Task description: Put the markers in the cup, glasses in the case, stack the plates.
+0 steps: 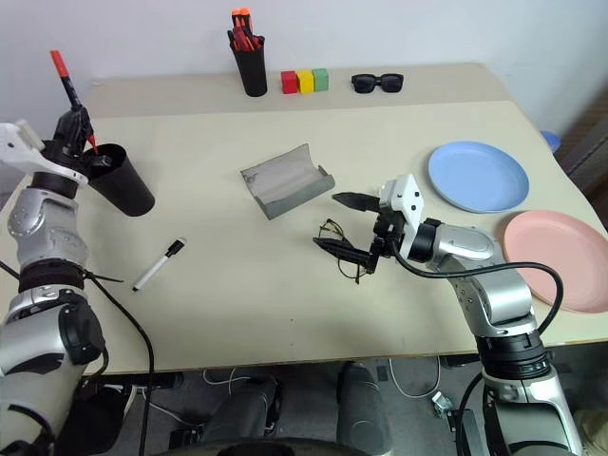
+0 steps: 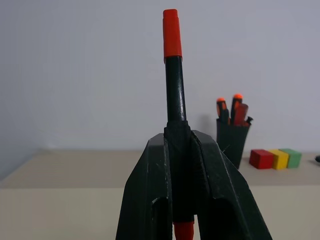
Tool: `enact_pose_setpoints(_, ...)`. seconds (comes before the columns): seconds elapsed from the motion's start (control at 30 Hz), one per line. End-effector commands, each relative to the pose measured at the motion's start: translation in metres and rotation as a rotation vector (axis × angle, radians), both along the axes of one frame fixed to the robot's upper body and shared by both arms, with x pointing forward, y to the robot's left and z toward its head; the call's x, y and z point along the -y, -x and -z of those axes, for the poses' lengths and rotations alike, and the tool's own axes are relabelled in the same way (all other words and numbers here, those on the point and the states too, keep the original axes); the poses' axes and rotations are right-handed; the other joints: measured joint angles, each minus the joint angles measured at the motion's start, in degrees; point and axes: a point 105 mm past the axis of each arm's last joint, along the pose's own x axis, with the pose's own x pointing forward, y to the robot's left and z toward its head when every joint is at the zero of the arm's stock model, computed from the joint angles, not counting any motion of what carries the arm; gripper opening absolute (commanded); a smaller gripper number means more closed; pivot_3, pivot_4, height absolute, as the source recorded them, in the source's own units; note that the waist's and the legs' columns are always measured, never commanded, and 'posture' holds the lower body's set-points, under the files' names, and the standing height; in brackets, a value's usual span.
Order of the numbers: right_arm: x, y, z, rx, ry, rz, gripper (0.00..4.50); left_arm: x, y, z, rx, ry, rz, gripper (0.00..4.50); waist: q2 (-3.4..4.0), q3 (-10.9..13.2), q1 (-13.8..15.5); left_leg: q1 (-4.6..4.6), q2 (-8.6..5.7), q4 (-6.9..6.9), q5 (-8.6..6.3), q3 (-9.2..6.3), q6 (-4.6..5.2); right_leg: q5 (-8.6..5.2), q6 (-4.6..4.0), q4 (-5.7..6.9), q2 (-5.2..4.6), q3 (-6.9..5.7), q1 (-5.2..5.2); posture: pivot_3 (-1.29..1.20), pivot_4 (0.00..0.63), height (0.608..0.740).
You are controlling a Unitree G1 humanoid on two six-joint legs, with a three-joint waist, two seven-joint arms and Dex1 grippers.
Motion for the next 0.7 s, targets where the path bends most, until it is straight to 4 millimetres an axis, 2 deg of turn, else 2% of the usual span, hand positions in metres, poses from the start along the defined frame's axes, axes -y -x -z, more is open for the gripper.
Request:
enact_pose_setpoints(0.03,0.0,0.002,-0.011,0.064,0.0,0.001,4.5,-0.003,0.005,-0.005,0.019,-0.045,-0.009,0.02,0.0,0.0,0.0,0.0,0.0,0.0,0.0,0.0,0.0,0.0,0.0,0.0,0.0,0.0,0.0,0.0,0.15,0.74)
enact_pose_setpoints(0.2,0.001,0.001,-0.011,0.071,0.005,0.009,4.5,-0.003,0.007,-0.007,0.036,-0.048,-0.006,2.26,0.0,0.0,0.1,-0.01,0.0,0.01,0.0,0.0,0.0,0.01,0.01,0.0,0.0,0.0,0.0,0.0,0.15,0.74)
enact_pose_setpoints(0.33,0.001,0.0,-0.012,0.078,0.005,0.011,4.5,-0.002,0.007,-0.009,0.042,-0.051,0.006,4.34,-0.01,0.0,0.1,-0.01,0.0,0.02,0.0,0.0,0.0,0.02,0.01,0.0,0.0,0.0,0.01,0.0,0.15,0.74)
enact_pose_setpoints(0.47,0.001,-0.001,-0.011,0.08,0.006,0.013,4.5,0.006,0.009,-0.016,0.068,-0.068,0.047,4.43,-0.01,0.0,0.1,-0.01,0.0,0.02,0.0,-0.01,0.0,0.03,0.01,0.0,0.0,0.0,0.01,0.0,0.15,0.74)
enact_pose_setpoints(0.57,0.002,-0.002,-0.012,0.083,0.005,0.016,4.5,0.027,0.016,-0.024,0.058,-0.106,0.192,4.43,0.0,0.0,0.0,-0.02,0.01,0.02,0.0,-0.01,0.0,0.03,0.01,0.0,0.0,0.0,0.0,0.0,0.15,0.74)
enact_pose_setpoints(0.7,0.004,-0.003,-0.014,0.078,-0.009,0.02,4.5,0.069,0.038,-0.027,-0.112,-0.212,0.411,4.43,0.0,0.0,-0.3,0.0,0.05,0.01,-0.02,0.0,0.03,0.03,0.01,0.04,0.0,0.05,-0.01,0.0,0.15,0.74)
